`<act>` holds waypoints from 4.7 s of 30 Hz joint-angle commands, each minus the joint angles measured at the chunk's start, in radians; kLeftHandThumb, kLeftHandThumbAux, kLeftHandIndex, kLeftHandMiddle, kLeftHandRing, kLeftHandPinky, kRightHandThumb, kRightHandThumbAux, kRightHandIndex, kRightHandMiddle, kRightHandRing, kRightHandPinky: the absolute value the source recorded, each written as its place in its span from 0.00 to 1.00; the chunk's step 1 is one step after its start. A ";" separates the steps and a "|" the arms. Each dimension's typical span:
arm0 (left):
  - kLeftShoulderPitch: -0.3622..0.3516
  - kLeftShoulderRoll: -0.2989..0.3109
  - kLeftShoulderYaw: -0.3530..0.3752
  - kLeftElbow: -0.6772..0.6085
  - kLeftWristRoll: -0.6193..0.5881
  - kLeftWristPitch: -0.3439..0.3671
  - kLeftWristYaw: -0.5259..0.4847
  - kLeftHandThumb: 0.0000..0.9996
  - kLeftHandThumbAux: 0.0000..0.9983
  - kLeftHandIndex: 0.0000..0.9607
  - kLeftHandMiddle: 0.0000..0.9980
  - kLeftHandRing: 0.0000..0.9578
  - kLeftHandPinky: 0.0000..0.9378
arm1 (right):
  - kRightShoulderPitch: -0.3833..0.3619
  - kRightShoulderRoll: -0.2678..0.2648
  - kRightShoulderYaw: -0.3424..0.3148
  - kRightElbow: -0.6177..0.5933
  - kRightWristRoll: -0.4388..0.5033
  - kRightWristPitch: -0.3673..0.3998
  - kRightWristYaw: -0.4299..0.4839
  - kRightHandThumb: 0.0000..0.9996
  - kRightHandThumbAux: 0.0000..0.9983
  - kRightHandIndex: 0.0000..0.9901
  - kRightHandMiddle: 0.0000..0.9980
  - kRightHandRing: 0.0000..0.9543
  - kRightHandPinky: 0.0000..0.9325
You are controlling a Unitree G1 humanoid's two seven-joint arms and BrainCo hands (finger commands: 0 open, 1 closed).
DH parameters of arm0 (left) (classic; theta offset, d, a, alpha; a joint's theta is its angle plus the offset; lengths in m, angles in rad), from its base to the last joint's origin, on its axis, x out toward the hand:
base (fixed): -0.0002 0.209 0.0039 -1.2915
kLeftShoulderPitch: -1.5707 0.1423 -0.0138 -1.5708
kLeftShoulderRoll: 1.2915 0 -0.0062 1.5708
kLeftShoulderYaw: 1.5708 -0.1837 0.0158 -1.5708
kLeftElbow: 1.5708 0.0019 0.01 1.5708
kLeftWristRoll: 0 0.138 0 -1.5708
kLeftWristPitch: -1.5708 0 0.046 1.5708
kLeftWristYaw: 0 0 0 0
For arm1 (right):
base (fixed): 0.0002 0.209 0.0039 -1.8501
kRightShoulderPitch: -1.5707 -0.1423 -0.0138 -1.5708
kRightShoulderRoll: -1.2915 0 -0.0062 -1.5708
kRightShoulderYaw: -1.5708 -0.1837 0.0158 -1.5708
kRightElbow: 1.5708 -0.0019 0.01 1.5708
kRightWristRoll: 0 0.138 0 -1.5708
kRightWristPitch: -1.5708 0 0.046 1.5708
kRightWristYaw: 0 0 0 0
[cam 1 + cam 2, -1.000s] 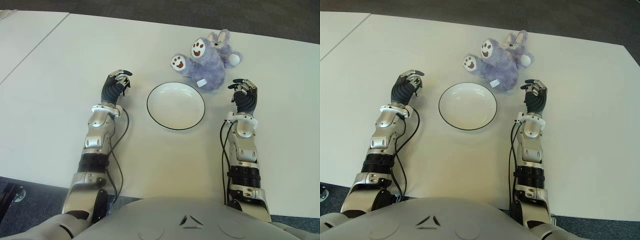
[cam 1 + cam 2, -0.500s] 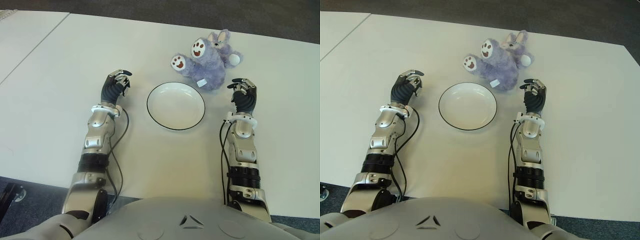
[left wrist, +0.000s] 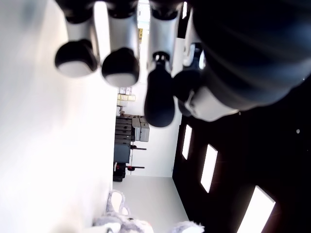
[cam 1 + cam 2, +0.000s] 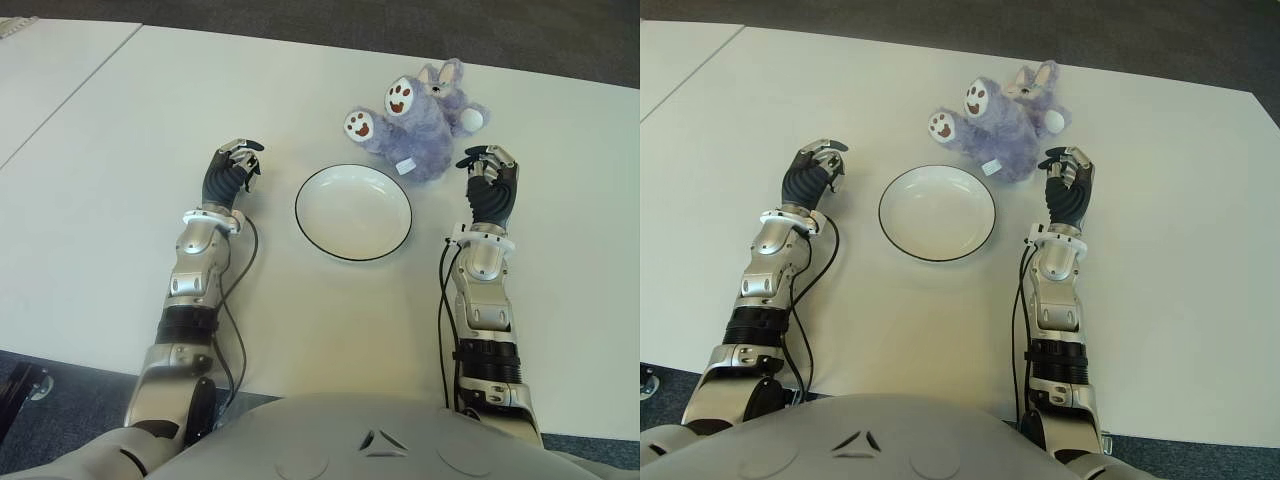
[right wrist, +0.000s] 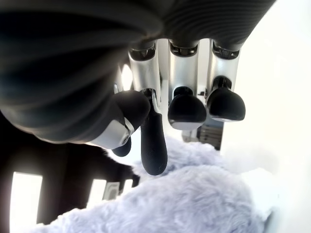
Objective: Put the doll into the plate.
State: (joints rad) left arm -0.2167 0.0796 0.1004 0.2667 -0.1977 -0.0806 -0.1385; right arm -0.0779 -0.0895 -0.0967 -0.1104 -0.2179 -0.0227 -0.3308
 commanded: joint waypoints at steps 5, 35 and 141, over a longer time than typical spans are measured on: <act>0.040 -0.039 0.000 0.071 -0.001 -0.010 0.001 0.71 0.71 0.46 0.85 0.91 0.92 | 0.045 0.010 0.022 -0.070 -0.081 0.067 -0.005 0.85 0.67 0.43 0.57 0.88 0.90; 0.042 -0.037 0.006 0.078 -0.002 -0.022 0.002 0.71 0.71 0.46 0.85 0.90 0.92 | -0.254 -0.135 -0.018 0.001 -0.297 0.191 -0.083 0.85 0.67 0.43 0.60 0.84 0.82; 0.044 -0.060 -0.003 0.099 0.003 -0.052 0.015 0.71 0.71 0.46 0.85 0.91 0.92 | -0.473 -0.794 0.261 0.356 -0.363 -0.391 0.753 0.39 0.21 0.00 0.00 0.00 0.00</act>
State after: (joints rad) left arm -0.2371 0.0746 0.1053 0.3229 -0.1969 -0.1326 -0.1381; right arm -0.5378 -0.8921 0.1378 0.2171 -0.5647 -0.4011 0.4117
